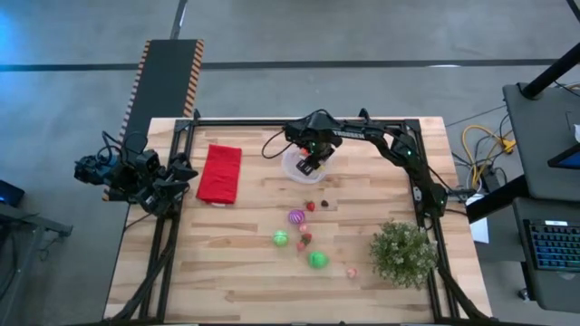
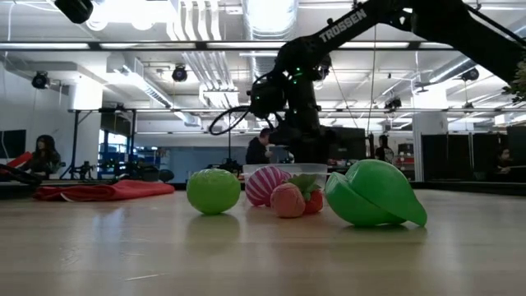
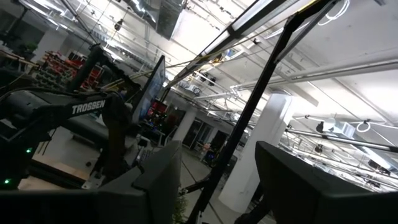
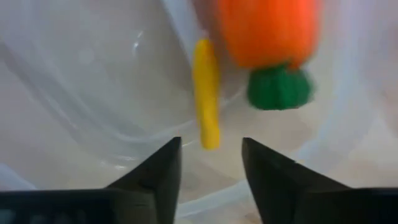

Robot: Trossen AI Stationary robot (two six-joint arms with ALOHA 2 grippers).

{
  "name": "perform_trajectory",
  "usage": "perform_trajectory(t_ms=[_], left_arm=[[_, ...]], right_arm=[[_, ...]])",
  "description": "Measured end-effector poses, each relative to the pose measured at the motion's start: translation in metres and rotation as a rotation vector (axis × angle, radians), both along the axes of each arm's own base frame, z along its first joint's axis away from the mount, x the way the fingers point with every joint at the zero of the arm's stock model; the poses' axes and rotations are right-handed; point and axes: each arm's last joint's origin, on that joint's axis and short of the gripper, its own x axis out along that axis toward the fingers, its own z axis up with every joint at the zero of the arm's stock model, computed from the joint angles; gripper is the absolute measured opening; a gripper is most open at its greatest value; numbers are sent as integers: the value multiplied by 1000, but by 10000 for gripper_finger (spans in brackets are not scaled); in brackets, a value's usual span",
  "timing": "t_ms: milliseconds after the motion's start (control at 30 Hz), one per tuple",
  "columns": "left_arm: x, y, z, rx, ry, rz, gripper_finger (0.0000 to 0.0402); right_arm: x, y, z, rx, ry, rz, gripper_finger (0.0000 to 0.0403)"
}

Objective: Pick and placing Produce into tupperware
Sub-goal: Put the bottom pink peach into the transparent bin

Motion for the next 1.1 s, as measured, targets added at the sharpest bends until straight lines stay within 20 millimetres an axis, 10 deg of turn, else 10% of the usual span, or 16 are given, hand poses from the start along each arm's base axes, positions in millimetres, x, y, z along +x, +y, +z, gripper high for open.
perform_trajectory(t_ms=[500, 1100], left_arm=[[0, 1, 0, -5, 3, 18, 192], [0, 0, -1, -3, 10, 17, 192]], right_arm=[[-31, 43, 120, -116, -157, 5, 232], [-79, 241, 72, 196, 36, 222, 231]])
